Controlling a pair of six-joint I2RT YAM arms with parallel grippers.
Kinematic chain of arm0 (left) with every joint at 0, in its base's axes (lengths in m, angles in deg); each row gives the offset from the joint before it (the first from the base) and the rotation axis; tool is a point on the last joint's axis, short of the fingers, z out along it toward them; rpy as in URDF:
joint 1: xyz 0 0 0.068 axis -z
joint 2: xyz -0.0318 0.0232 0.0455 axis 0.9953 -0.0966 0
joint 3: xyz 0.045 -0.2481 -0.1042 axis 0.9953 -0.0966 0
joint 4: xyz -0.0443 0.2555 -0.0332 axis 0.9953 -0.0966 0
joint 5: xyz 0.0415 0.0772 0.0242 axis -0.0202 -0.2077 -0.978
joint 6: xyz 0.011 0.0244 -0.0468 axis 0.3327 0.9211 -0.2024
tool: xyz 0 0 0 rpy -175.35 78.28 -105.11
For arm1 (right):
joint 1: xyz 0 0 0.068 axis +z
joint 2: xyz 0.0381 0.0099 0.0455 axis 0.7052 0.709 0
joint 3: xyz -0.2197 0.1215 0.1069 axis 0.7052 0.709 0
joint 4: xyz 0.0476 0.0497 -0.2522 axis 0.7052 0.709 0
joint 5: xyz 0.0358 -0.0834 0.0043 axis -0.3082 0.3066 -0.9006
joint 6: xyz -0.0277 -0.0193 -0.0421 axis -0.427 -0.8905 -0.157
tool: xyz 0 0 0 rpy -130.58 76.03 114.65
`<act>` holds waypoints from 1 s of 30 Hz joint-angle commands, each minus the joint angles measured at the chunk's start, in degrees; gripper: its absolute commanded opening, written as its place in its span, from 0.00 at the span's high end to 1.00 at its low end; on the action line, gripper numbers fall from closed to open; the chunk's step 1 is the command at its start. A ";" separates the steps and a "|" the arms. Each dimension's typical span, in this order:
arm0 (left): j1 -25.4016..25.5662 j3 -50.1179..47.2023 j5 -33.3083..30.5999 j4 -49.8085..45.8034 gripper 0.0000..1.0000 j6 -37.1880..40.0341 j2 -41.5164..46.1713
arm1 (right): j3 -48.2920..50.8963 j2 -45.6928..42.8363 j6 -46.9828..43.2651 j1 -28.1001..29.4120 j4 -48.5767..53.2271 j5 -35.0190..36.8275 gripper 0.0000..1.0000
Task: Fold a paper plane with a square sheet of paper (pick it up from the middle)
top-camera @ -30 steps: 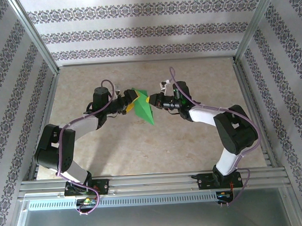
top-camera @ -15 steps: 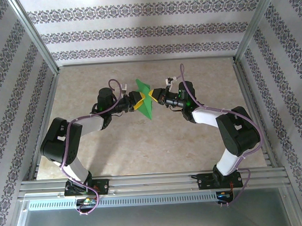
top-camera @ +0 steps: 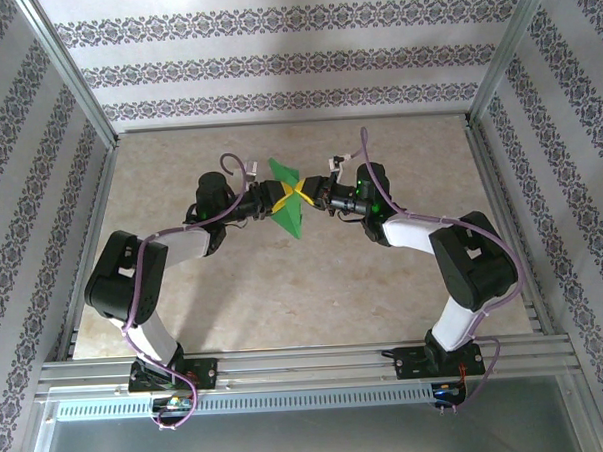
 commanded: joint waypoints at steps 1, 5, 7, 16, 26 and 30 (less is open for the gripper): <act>0.51 1.76 1.49 3.67 0.74 -0.02 -0.82 | -0.05 0.71 1.06 -0.78 -2.85 -1.48 0.90; 0.59 2.27 0.82 -0.22 0.86 2.42 -0.25 | 0.38 0.41 0.12 -1.50 -1.92 -1.38 0.86; 0.51 2.61 0.16 -3.40 0.89 4.19 0.32 | 0.85 -0.39 -1.73 -2.22 -0.13 -1.03 0.78; -0.10 11.78 -10.83 -46.68 0.92 27.78 4.97 | 3.79 -10.88 -20.28 -7.60 20.93 7.44 0.42; 4.94 37.20 -49.49 -94.89 0.93 50.26 -2.27 | 0.06 -23.55 -47.72 -8.05 53.38 35.14 0.22; 8.10 44.87 -65.18 -104.08 0.92 52.56 -7.93 | 0.37 -27.15 -52.17 -7.98 56.42 43.34 0.02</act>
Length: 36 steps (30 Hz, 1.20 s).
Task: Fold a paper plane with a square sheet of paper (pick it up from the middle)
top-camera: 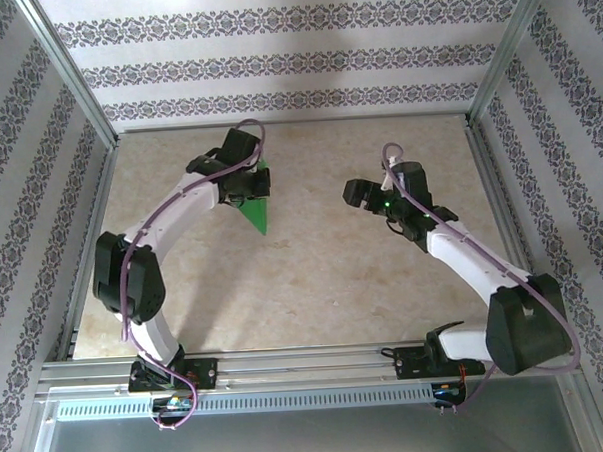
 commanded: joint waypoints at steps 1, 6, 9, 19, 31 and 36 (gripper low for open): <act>2.36 4.70 -19.98 -17.14 0.92 6.26 -5.20 | -0.96 -3.00 -8.35 0.10 6.46 11.73 0.02; 5.10 9.54 -31.10 -21.81 0.92 6.02 -11.80 | 0.88 -5.26 -8.87 0.02 6.37 15.82 0.02; 6.77 11.13 -35.74 -22.99 0.93 5.24 -16.21 | 1.86 -5.95 -7.81 -0.07 6.09 17.34 0.02; 11.37 15.42 -42.26 -23.91 0.93 0.74 -28.80 | 3.98 -5.18 -1.74 -2.37 4.64 10.11 0.02; 14.12 15.69 -32.72 -20.88 0.84 -4.02 -32.77 | 3.30 -1.96 0.66 -3.30 4.03 5.49 0.02; 14.74 16.03 -29.25 -21.00 0.77 -5.76 -31.79 | 3.56 -1.60 1.48 -3.27 3.15 4.74 0.02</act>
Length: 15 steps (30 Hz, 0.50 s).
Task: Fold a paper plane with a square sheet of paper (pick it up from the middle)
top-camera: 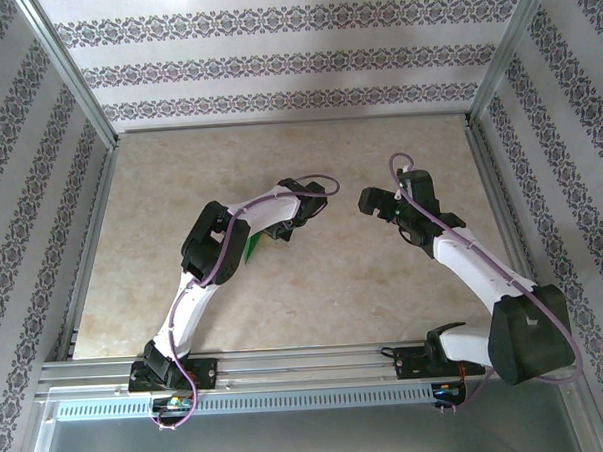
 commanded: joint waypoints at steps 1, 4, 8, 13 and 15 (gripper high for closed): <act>1.67 1.46 6.57 -0.08 0.76 -2.98 0.77 | 0.48 0.26 1.28 -0.56 -1.61 -1.27 0.02; 2.56 1.91 11.55 0.48 0.73 -3.80 2.81 | 0.56 0.35 1.55 -0.57 -1.64 -1.32 0.02; 3.86 1.07 23.88 4.93 0.68 -5.42 6.54 | 0.74 0.43 1.90 -0.57 -2.09 -1.25 0.02; 4.78 -4.39 40.69 17.43 0.62 -8.89 13.87 | 0.92 0.68 2.85 -0.66 -2.78 -0.58 0.02; 4.81 -6.21 43.06 20.82 0.60 -9.31 16.93 | 0.92 0.78 3.26 -0.65 -3.21 -0.62 0.02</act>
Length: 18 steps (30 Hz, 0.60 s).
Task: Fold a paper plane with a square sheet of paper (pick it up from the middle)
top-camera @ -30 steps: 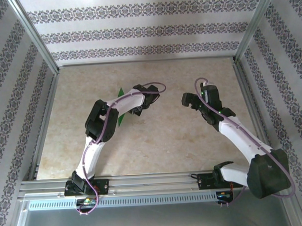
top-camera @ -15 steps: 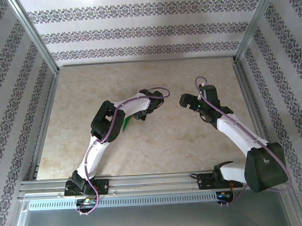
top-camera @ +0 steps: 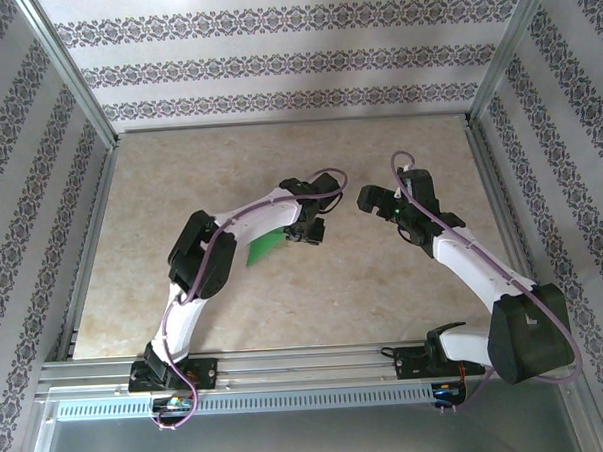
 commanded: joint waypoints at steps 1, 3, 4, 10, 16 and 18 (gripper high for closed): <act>-0.11 -3.03 10.78 9.54 0.58 -2.61 6.87 | 0.92 0.75 1.43 -0.68 -1.94 -0.25 0.02; -0.58 -5.03 9.70 10.62 0.57 -2.19 10.08 | 0.66 1.21 1.48 -0.73 -2.17 -1.02 0.02; -1.11 -6.80 8.82 11.26 0.57 -1.93 11.88 | 0.58 1.58 1.48 -0.73 -2.26 -1.58 0.02; -6.97 -20.80 7.75 16.30 0.61 -1.86 20.18 | 0.08 3.80 2.44 -0.34 -3.48 -5.20 0.02; -13.88 -29.51 7.40 18.16 0.77 -5.17 21.25 | -0.57 5.80 3.38 1.40 -4.28 -6.48 0.02; -15.65 -31.26 8.18 19.54 0.81 -5.87 20.78 | -0.88 6.41 3.72 2.21 -4.49 -6.64 0.02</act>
